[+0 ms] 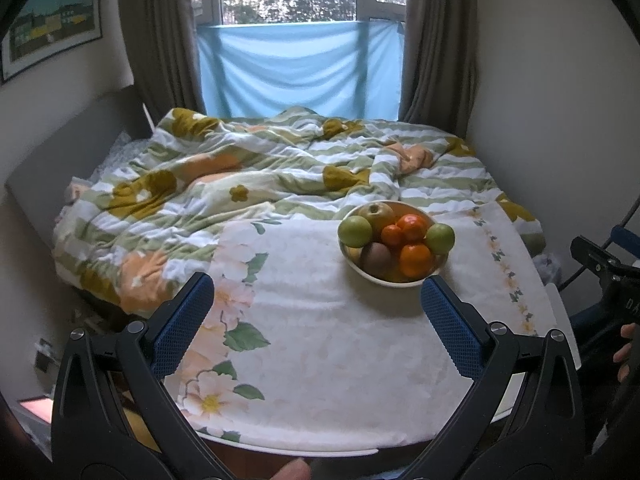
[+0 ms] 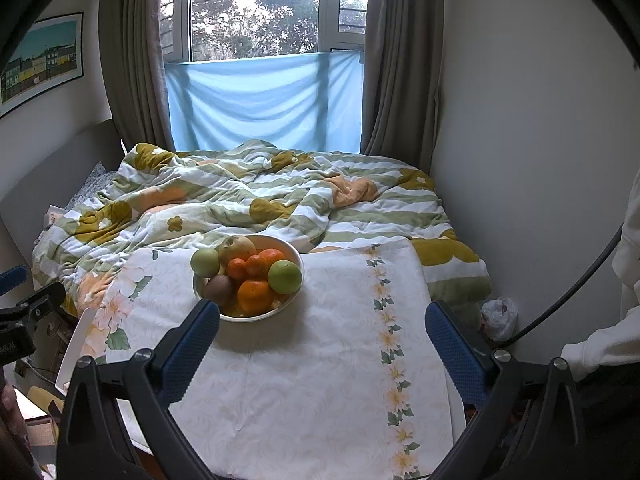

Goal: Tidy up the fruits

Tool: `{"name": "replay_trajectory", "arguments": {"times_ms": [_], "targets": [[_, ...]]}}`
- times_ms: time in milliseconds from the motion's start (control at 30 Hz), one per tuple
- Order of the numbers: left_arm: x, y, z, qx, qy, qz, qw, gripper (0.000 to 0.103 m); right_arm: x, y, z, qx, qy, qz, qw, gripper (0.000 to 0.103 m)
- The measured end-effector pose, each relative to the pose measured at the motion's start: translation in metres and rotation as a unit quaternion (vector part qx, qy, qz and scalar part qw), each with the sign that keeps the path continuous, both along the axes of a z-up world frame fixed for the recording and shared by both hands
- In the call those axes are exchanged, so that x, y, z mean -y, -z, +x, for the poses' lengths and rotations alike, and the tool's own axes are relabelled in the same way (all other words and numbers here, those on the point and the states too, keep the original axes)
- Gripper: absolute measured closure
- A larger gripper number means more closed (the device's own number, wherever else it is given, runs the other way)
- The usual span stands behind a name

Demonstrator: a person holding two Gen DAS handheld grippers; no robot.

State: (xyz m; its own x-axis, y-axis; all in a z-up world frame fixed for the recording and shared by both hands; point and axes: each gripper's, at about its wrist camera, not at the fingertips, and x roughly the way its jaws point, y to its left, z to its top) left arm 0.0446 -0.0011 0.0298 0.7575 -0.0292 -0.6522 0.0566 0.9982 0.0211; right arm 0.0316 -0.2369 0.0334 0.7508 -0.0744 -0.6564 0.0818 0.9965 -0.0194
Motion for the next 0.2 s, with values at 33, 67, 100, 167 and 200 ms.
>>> {"name": "replay_trajectory", "arguments": {"times_ms": [33, 67, 100, 167, 200], "targets": [[0.0004, 0.0, 0.0007, -0.001, 0.0, 0.002, 1.0, 0.0, 0.0003, 0.0004, -0.0003, 0.0, 0.0, 0.0, 1.0, 0.0], [0.0005, 0.0002, 0.0013, -0.002, 0.0, 0.003, 1.0, 0.0, -0.0004, -0.0004, -0.0003, 0.0, 0.0, 0.001, 1.0, 0.0], [0.0006, 0.0011, 0.001, -0.002, -0.001, 0.005, 1.0, 0.0, -0.0005, -0.0005, -0.0002, 0.0, 0.0, 0.001, 1.0, 0.0], [0.0004, 0.0012, 0.0011, 0.0, -0.001, 0.005, 1.0, 0.0, -0.0007, -0.0005, -0.0004, 0.0, 0.0, 0.0, 1.0, 0.0], [0.0002, 0.0015, 0.0011, 0.0, -0.002, 0.004, 1.0, 0.0, -0.0003, 0.0001, -0.0003, 0.0, 0.0, -0.001, 1.0, 0.0]]}}
